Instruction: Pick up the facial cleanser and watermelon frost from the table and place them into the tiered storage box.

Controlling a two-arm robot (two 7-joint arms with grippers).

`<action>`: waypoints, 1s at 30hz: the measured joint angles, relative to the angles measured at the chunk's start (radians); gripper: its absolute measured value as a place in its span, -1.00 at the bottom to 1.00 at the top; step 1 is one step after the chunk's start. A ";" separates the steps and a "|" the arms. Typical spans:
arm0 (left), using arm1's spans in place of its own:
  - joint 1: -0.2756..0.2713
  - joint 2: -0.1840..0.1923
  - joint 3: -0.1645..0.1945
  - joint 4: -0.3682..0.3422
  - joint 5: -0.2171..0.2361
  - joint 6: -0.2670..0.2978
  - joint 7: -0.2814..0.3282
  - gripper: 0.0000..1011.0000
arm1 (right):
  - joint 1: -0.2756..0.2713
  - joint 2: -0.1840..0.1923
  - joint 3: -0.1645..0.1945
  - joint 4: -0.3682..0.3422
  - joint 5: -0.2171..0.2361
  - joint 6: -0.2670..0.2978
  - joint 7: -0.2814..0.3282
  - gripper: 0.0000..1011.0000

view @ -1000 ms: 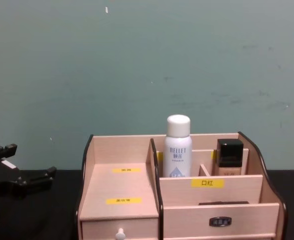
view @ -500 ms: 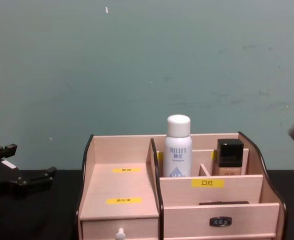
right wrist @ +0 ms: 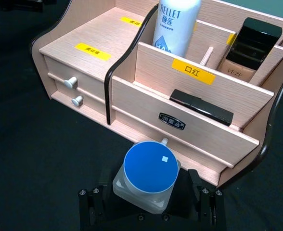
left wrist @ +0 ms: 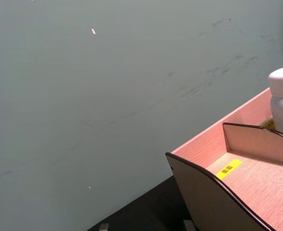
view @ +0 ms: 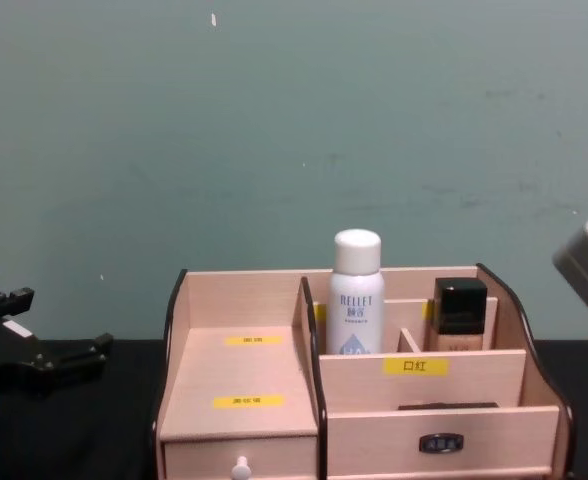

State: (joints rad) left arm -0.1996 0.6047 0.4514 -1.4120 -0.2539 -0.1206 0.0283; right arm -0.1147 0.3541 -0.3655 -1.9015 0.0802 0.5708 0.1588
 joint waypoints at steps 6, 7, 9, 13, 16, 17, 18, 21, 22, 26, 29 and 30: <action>0.000 0.000 0.000 0.000 0.000 0.000 0.000 0.98 | 0.009 -0.020 0.008 0.020 -0.004 -0.011 0.012 0.98; 0.000 0.000 0.000 0.000 0.000 0.000 0.000 0.98 | 0.010 -0.021 0.009 0.022 -0.005 -0.013 0.014 0.98; 0.000 0.000 0.000 0.000 0.000 0.000 0.000 0.98 | 0.012 -0.026 0.012 0.028 -0.006 -0.021 0.021 0.98; 0.000 0.000 0.000 0.000 0.000 0.000 0.000 0.98 | 0.016 -0.037 0.017 0.040 -0.010 -0.029 0.034 0.98; 0.000 0.000 0.000 0.000 0.000 0.000 0.000 0.98 | 0.018 -0.042 0.020 0.046 -0.012 -0.030 0.040 0.98; 0.000 0.000 0.000 0.000 0.000 0.000 0.000 0.98 | 0.018 -0.045 0.022 0.049 -0.013 -0.030 0.043 0.98; 0.000 0.000 0.000 0.000 0.000 0.000 0.000 0.98 | 0.018 -0.046 0.023 0.050 -0.014 -0.030 0.044 0.98; 0.000 0.000 0.000 0.000 0.000 0.000 0.000 0.98 | 0.017 -0.051 0.026 0.052 -0.019 -0.030 0.049 0.98; 0.000 0.000 0.000 0.000 0.000 0.000 0.000 0.98 | 0.017 -0.052 0.027 0.053 -0.020 -0.029 0.050 0.98; 0.000 0.000 0.000 0.000 0.000 0.000 0.000 0.98 | 0.016 -0.057 0.027 0.057 -0.031 -0.030 0.057 0.98; 0.000 0.000 0.000 0.000 0.000 0.000 0.000 0.98 | 0.015 -0.058 0.027 0.058 -0.035 -0.030 0.060 0.98; 0.000 0.000 0.000 0.000 0.000 0.000 0.000 0.98 | 0.015 -0.058 0.027 0.058 -0.034 -0.030 0.060 0.98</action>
State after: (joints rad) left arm -0.1995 0.6047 0.4514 -1.4120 -0.2539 -0.1205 0.0283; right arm -0.0998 0.2963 -0.3383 -1.8440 0.0457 0.5407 0.2183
